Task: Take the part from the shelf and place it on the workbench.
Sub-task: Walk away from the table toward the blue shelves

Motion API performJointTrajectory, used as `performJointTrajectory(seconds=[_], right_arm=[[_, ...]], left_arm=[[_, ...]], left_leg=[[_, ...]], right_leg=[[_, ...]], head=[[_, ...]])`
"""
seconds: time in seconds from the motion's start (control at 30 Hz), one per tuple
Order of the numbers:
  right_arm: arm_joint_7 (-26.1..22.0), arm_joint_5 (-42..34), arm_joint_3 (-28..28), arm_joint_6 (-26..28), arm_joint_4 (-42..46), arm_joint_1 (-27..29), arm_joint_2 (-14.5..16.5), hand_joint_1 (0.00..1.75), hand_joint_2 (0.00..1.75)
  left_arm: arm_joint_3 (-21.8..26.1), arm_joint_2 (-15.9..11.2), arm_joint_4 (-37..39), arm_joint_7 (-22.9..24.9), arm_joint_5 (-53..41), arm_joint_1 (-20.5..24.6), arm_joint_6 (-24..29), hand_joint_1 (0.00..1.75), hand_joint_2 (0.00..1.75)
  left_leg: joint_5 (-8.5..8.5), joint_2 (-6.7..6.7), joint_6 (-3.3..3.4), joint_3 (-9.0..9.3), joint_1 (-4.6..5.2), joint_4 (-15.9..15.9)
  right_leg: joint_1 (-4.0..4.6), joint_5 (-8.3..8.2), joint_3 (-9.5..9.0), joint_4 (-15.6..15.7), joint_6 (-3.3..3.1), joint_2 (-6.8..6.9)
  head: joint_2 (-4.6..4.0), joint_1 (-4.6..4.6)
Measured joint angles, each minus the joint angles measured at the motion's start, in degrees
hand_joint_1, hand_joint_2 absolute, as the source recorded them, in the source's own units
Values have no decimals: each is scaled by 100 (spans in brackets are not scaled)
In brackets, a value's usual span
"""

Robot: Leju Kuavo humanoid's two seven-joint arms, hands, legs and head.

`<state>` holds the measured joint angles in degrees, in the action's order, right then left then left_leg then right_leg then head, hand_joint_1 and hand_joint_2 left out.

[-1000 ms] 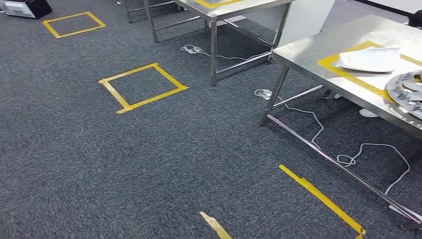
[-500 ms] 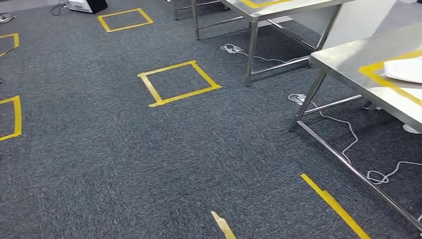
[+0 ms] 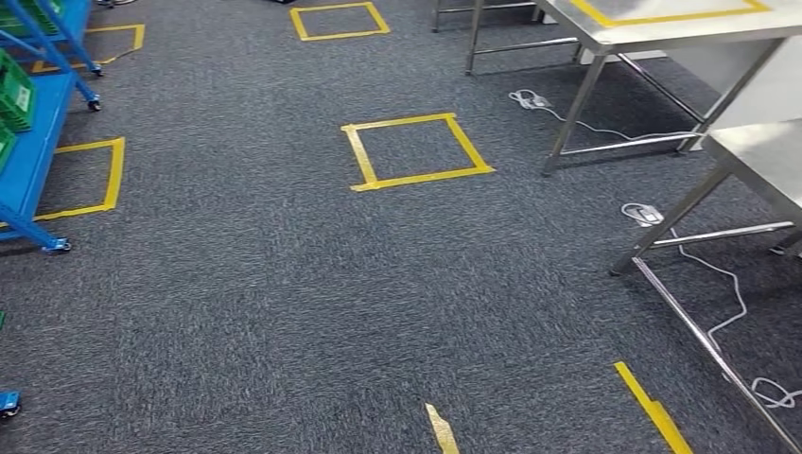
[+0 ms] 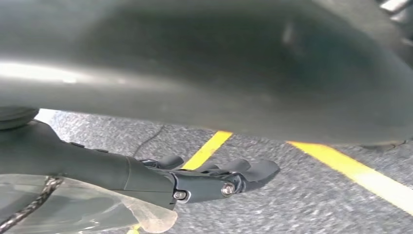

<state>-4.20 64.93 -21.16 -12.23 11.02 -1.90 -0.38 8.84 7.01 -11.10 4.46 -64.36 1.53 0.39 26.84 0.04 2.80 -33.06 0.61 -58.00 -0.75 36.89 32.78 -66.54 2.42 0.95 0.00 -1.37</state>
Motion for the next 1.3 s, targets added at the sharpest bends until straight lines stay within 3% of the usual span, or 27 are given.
performJointTrajectory(seconds=[0.07,0.1,0.17,0.23,0.3,0.37,0.43,0.5,0.57,0.6,0.63,0.67,0.73,0.8,0.87,0.93,1.0,1.07,1.1,1.13,1.17,1.23,1.3], right_arm=[[34,-47,-34,-7,-3,27,5,0,0],[51,-88,-60,-4,-4,40,5,0,0],[61,-192,-140,15,-4,51,5,0,0],[60,-305,-246,27,-8,45,8,0,0],[75,-401,-359,26,-13,34,12,0,0],[92,-483,-467,24,-13,20,19,0,0],[95,-572,-581,23,-13,23,25,0,0],[93,-637,-690,22,-13,39,27,0,0],[93,-655,-762,19,-13,44,27,0,0],[93,-658,-788,18,-13,41,27,0,0],[93,-663,-809,17,-13,36,27,0,0],[90,-675,-831,17,-13,29,27,0,0],[72,-731,-882,14,-14,23,27,0,0],[62,-801,-950,-4,-15,23,27,0,0],[72,-824,-1007,-31,-14,10,27,0,0],[77,-790,-1027,-39,-12,5,28,0,0],[78,-745,-1035,-37,-14,24,33,0,0],[87,-716,-1048,-38,-17,61,38,0,0],[93,-700,-1052,-39,-19,77,38,0,0],[101,-681,-1053,-38,-19,86,37,0,0],[106,-660,-1053,-34,-19,86,37,0,0],[123,-615,-1052,-19,-19,77,37,0,0],[133,-572,-1051,4,-20,61,38,0,0]], left_arm=[[-13,5,1,-19,-37,9,-19,0,0],[-32,4,1,-26,-101,4,-41,0,0],[-115,8,1,-11,-311,1,-103,0,0],[-248,23,0,22,-538,14,-169,0,0],[-385,45,1,69,-698,26,-207,0,0],[-498,62,2,119,-805,22,-239,0,0],[-598,76,2,152,-900,29,-286,0,0],[-679,87,2,170,-960,61,-314,0,0],[-729,91,2,178,-979,83,-316,0,0],[-751,92,2,179,-984,86,-316,0,0],[-771,93,2,180,-992,87,-317,0,0],[-791,94,2,183,-1004,88,-325,0,0],[-829,99,2,192,-1059,87,-357,0,0],[-885,105,2,203,-1137,82,-392,0,0],[-934,109,2,217,-1176,67,-401,0,0],[-945,112,2,225,-1132,64,-375,0,0],[-941,122,2,225,-1043,78,-331,0,0],[-929,132,2,225,-967,75,-304,0,0],[-922,136,2,224,-944,68,-298,0,0],[-915,139,2,223,-934,64,-295,0,0],[-911,143,2,220,-934,63,-292,0,0],[-904,151,2,214,-934,69,-286,0,0],[-888,152,2,203,-907,71,-282,0,0]], left_leg=[[2,-155,15,2,2,-3],[4,-237,14,8,2,-7],[14,-392,-1,26,-7,-24],[38,-530,-50,11,-2,-68],[35,-643,-120,-35,-5,-101],[25,-691,-180,-69,-25,-114],[167,-453,-235,-161,-21,-319],[509,-168,-283,-442,-24,-949],[763,-115,-310,-734,-42,-1612],[739,-108,-313,-761,-46,-1703],[613,-90,-308,-682,-47,-1577],[414,-35,-291,-509,-45,-1254],[143,209,-242,-131,-2,-521],[129,360,-184,18,52,-183],[134,270,-122,17,58,-118],[103,157,-63,45,29,-55],[88,52,-14,65,6,-24],[90,-79,9,64,5,-27],[91,-153,11,68,5,-29],[93,-230,7,75,2,-32],[99,-304,-2,86,-5,-36],[126,-441,-45,97,-11,-64],[133,-555,-110,67,-8,-91]], right_leg=[[-1,164,363,-625,19,-72],[-3,83,428,-669,26,-82],[-24,-348,264,-146,35,-142],[-64,-645,-24,534,35,-386],[-74,-662,-155,787,3,-534],[-63,-675,-185,814,-65,-433],[-61,-687,-213,839,-150,-295],[-44,-673,-231,849,-216,-127],[-25,-651,-245,848,-238,44],[-21,-638,-256,847,-239,123],[-19,-625,-274,847,-235,194],[-17,-608,-299,847,-226,261],[-2,-566,-340,843,-186,371],[18,-535,-355,842,-124,481],[20,-516,-372,852,-64,574],[2,-400,-322,720,-15,357],[-13,-112,-40,160,9,25],[-15,132,371,-567,25,-68],[-17,114,500,-734,31,-77],[-21,-17,525,-683,37,-83],[-32,-242,439,-412,41,-114],[-72,-627,133,341,52,-320],[-93,-711,-74,741,20,-494]], head=[[0,5],[0,5],[0,5],[0,4],[0,3],[0,5],[0,-20],[0,-47],[0,-49],[0,-50],[0,-51],[0,-50],[0,-51],[0,-45],[0,-33],[0,-12],[0,14],[0,23],[0,23],[0,24],[0,24],[0,28],[0,32]])
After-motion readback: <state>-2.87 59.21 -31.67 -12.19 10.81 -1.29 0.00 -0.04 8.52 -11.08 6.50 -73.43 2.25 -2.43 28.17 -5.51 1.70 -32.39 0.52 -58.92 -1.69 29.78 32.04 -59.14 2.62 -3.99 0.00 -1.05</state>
